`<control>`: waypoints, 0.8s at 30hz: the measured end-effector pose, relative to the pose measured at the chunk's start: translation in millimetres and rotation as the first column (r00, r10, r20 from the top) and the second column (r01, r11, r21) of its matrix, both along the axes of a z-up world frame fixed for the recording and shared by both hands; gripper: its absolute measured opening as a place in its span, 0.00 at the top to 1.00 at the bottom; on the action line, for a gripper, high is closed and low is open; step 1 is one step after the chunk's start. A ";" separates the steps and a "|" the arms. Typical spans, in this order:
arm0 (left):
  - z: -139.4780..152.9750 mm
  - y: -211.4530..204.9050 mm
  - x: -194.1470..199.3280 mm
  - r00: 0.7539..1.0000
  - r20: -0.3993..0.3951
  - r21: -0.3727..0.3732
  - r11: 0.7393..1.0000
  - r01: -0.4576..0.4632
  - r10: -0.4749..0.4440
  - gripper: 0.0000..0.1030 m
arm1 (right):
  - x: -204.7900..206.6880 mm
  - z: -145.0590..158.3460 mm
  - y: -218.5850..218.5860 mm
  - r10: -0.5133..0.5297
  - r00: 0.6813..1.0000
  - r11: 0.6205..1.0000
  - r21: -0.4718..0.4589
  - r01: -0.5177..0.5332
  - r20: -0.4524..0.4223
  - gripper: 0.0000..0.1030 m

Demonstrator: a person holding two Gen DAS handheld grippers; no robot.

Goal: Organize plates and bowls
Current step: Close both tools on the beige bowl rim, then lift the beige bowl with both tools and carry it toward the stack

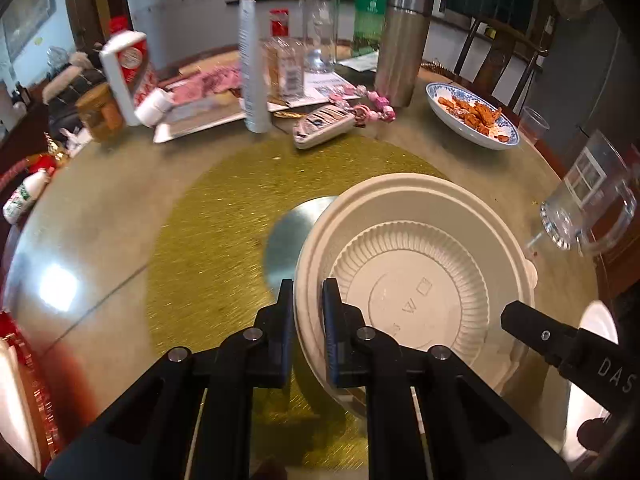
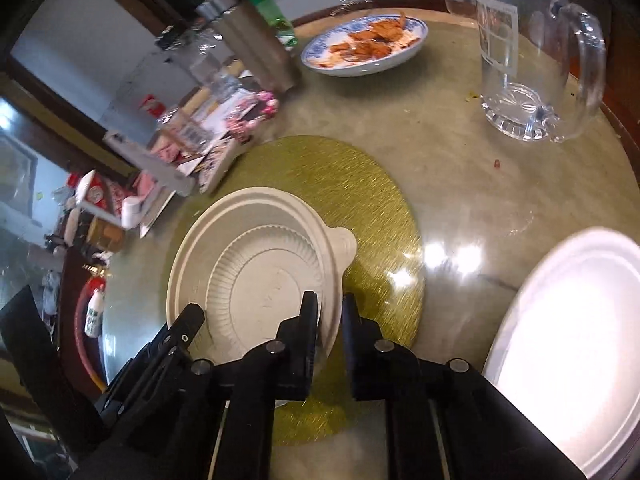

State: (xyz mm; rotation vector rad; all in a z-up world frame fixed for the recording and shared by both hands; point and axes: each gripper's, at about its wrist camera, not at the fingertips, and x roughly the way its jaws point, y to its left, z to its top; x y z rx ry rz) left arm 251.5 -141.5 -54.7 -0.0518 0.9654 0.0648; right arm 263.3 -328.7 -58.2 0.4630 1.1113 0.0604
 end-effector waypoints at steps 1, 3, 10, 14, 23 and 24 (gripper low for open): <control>1.9 4.4 -10.1 1.000 0.004 0.003 1.000 0.000 0.000 0.89 | -10.8 2.2 5.9 0.010 1.000 1.000 -0.006 -0.009 0.013 0.89; 2.7 10.6 -23.4 1.000 0.008 0.008 1.000 0.002 -0.002 0.89 | -26.6 4.1 14.4 0.018 0.999 1.000 -0.011 -0.018 0.029 0.89; 1.5 34.0 -77.3 1.000 0.020 0.013 1.000 0.021 -0.021 0.88 | -94.5 6.3 46.2 0.053 0.995 0.997 -0.063 -0.048 0.082 0.88; -1.9 46.8 -103.4 0.999 0.025 0.010 0.999 0.031 -0.031 0.88 | -122.3 3.8 60.2 0.061 0.993 0.994 -0.093 -0.051 0.098 0.88; -3.0 67.8 -137.4 0.998 0.025 -0.013 0.999 0.050 -0.050 0.88 | -164.8 3.0 83.3 0.077 0.991 0.990 -0.129 -0.062 0.110 0.87; -2.9 68.7 -139.6 0.998 0.028 -0.013 0.999 0.053 -0.053 0.88 | -168.3 4.1 85.6 0.077 0.991 0.989 -0.138 -0.061 0.114 0.87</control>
